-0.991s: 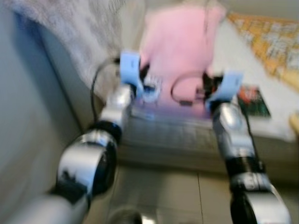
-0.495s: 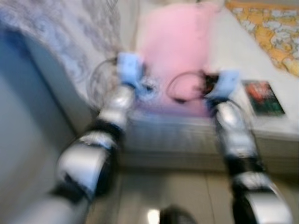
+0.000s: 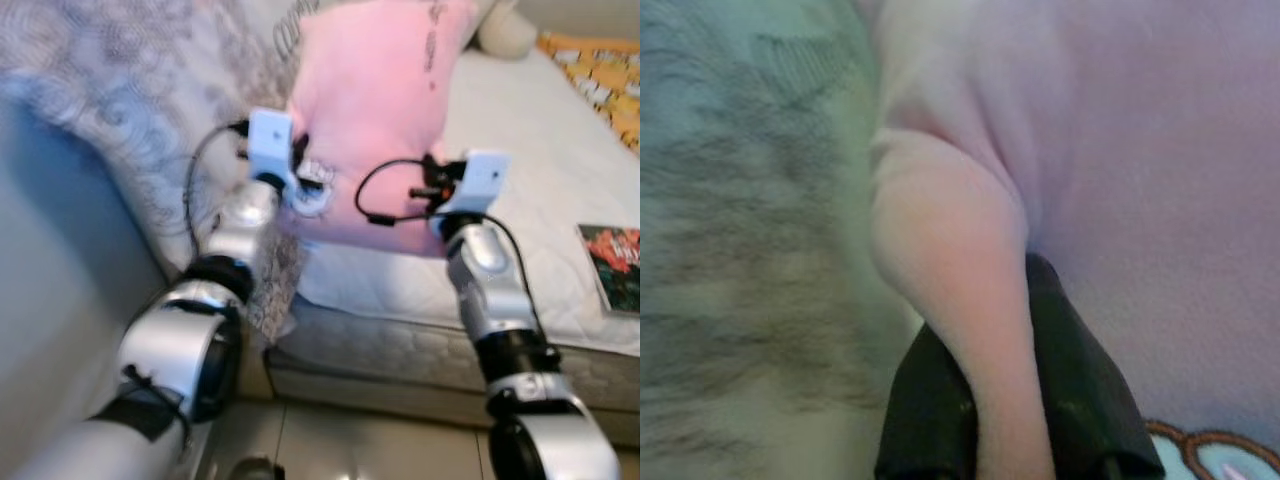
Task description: Clean up the room
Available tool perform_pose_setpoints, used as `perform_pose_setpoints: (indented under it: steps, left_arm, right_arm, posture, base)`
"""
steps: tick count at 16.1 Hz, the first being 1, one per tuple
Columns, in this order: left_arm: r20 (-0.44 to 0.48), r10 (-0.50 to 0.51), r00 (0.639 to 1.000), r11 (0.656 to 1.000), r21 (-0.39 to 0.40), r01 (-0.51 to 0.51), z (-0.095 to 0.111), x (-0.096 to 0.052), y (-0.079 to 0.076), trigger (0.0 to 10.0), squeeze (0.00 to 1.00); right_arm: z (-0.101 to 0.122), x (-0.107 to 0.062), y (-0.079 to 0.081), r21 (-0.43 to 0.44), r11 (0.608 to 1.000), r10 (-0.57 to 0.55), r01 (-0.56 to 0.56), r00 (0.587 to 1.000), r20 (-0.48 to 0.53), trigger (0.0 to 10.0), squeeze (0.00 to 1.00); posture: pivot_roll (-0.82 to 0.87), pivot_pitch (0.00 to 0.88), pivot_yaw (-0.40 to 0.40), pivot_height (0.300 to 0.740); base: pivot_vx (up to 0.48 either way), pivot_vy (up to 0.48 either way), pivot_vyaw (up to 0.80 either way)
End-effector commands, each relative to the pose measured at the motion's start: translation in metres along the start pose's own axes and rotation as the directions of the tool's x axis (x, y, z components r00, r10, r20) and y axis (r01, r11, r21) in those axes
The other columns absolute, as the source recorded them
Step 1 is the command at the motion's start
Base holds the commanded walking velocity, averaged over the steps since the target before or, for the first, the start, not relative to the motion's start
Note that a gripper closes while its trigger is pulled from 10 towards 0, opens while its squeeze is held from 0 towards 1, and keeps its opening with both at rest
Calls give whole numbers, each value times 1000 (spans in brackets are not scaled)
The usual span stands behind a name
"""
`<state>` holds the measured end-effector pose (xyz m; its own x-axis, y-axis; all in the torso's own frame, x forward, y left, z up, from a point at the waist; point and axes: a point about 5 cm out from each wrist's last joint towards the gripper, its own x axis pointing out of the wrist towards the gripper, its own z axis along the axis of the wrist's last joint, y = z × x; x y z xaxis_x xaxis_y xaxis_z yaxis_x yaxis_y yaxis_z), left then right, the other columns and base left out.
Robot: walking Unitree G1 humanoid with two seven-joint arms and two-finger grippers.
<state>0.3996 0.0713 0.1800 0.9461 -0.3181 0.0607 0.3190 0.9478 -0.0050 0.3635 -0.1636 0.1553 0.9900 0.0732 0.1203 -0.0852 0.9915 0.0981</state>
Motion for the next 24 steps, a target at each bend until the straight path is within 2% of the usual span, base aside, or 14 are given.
perform_pose_setpoints:
  steps: [1, 3, 4, 6, 8, 10, 13, 20, 22, 23, 24]
  left_arm:
    - [42, 41, 998, 999, 23, -42, 17, 3, 13, 10000, 0]
    - [38, 64, 997, 996, 58, -66, 20, 6, 10, 10000, 0]
    - [14, 90, 996, 989, 114, -91, 24, 9, 7, 10000, 0]
    - [10, 87, 996, 986, 144, -88, 33, 14, 2, 10000, 0]
    - [33, 72, 997, 987, 140, -76, 43, 17, -1, 10000, 0]
    - [48, 29, 998, 995, 91, -33, 48, 19, -7, 10000, 0]
    - [35, 41, 999, 996, 83, -43, 43, 18, -10, 10000, 0]
    - [20, 20, 1000, 995, 93, -22, 39, 18, -18, 10000, 0]
    - [-13, 81, 997, 973, 217, -76, 40, 19, -11, 10000, 0]
    - [-25, 84, 996, 969, 237, -76, 40, 20, -9, 10000, 0]
    - [-45, 77, 996, 956, 287, -61, 42, 21, -9, 10000, 0]
  right_arm:
    - [9, 5, 3, -3, 1000, 8, -8, 999, 32, 10000, 0]
    - [11, 9, 3, 3, 1000, 19, -19, 1000, 25, 10000, 0]
    - [13, 13, 0, 19, 1000, 18, -18, 1000, 14, 10000, 0]
    - [15, 18, -3, 39, 999, 8, -8, 1000, 0, 10000, 0]
    - [16, 21, -4, 41, 999, 2, -2, 1000, -2, 10000, 0]
    - [16, 22, 2, 48, 999, 9, -9, 1000, 5, 10000, 0]
    - [9, 18, 9, 58, 998, 24, -24, 1000, 2, 10000, 0]
    - [3, 14, 4, 81, 997, 11, -10, 1000, -15, 10000, 0]
    - [1, 18, 3, 161, 987, 13, -5, 999, -47, 10000, 0]
    - [1, 19, 3, 172, 985, 12, -2, 998, -56, 10000, 0]
    - [1, 22, 0, 233, 973, 18, -1, 997, -70, 10000, 0]
  posture:
    - [27, 0, -1, 736]
    - [31, 0, -4, 736]
    - [41, 11, -7, 736]
    - [53, 26, -8, 736]
    - [58, 37, -6, 736]
    - [51, 42, 0, 736]
    - [37, 45, 4, 736]
    - [30, 51, 10, 736]
    - [42, 79, 13, 736]
    - [44, 82, 14, 736]
    - [51, 96, 16, 736]
  base:
    - [472, 0, 0]
    - [206, 0, 0]
    - [0, 0, 0]
    - [0, 0, 0]
    - [0, 0, 0]
    - [161, 0, 0]
    - [480, 0, 0]
    - [480, 0, 0]
    - [135, 0, 0]
    - [0, 0, 0]
    - [0, 0, 0]
